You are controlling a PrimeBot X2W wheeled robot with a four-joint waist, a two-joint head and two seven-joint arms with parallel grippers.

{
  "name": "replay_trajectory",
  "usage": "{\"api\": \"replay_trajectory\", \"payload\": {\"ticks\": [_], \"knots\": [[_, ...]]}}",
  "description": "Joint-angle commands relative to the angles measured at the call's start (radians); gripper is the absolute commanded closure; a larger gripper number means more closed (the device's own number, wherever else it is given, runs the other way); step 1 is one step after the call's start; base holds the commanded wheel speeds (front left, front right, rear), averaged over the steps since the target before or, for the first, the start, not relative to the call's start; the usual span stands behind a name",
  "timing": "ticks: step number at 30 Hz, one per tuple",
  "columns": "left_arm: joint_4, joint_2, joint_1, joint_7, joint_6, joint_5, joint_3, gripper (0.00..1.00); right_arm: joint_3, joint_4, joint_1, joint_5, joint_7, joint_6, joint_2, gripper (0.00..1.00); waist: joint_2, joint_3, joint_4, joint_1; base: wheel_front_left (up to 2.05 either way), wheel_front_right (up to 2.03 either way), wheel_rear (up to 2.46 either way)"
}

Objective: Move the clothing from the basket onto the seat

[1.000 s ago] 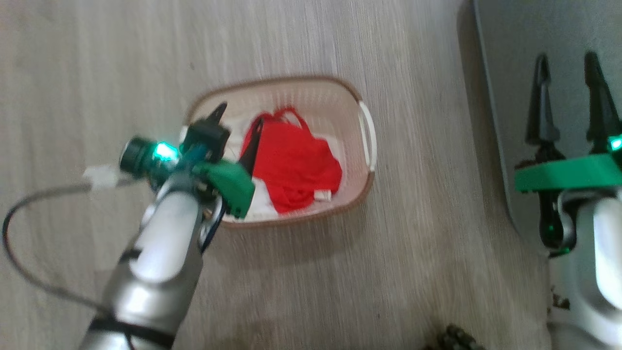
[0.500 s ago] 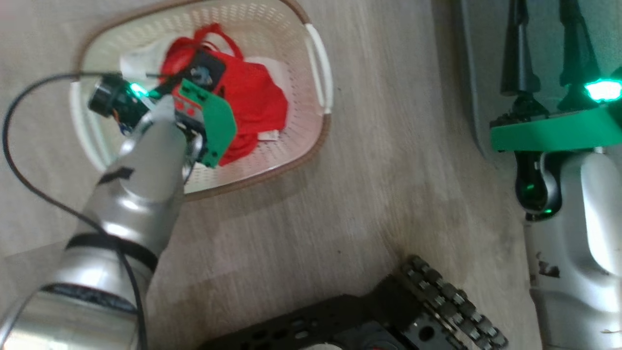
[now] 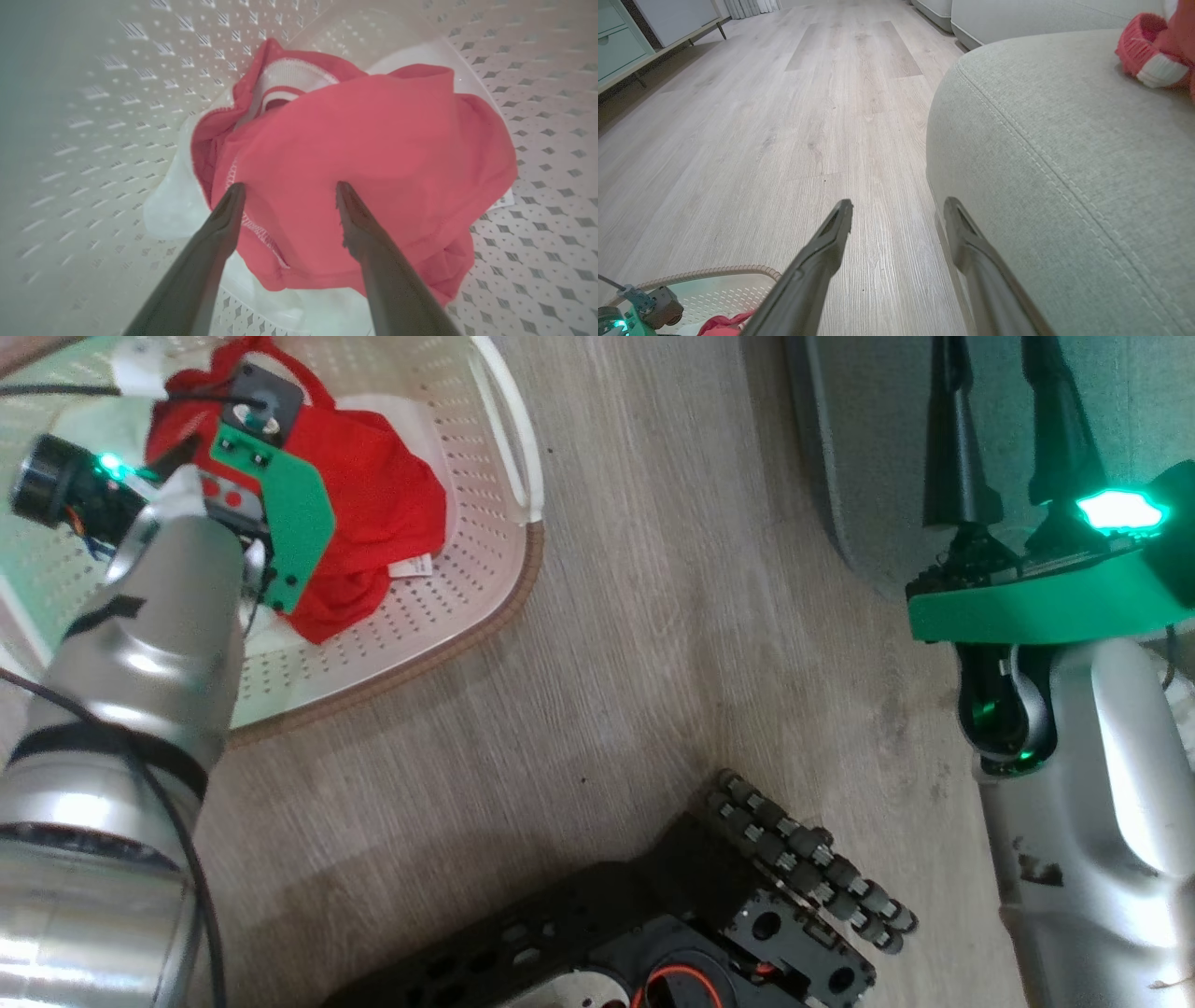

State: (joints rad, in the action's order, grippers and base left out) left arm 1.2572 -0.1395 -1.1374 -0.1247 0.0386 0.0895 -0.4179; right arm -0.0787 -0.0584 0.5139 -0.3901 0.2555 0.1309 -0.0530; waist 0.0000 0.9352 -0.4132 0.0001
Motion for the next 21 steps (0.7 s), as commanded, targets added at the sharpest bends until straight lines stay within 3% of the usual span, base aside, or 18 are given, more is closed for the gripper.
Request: {"api": "replay_trajectory", "payload": {"ticks": [1, 11, 21], "knots": [[-0.010, -0.022, -0.009, -0.004, 0.007, 0.009, 0.007, 0.00, -0.014, 0.035, -0.047, -0.008, 0.006, 0.000, 0.003, 0.00, 0.0000, 0.015, -0.012, -0.0001, 0.00, 0.00, 0.00], [0.019, -0.061, -0.030, -0.047, 0.013, 0.007, -0.013, 0.00, -0.022, 0.059, -0.107, -0.044, 0.006, 0.000, 0.003, 0.00, 0.0000, 0.052, -0.027, -0.0001, 0.00, 0.00, 0.00], [0.027, -0.047, -0.018, -0.042, 0.000, -0.007, -0.033, 0.00, 0.005, 0.071, -0.143, -0.046, 0.006, 0.000, 0.003, 0.00, 0.0000, 0.066, -0.015, -0.0001, 0.00, 0.00, 0.00]]}}
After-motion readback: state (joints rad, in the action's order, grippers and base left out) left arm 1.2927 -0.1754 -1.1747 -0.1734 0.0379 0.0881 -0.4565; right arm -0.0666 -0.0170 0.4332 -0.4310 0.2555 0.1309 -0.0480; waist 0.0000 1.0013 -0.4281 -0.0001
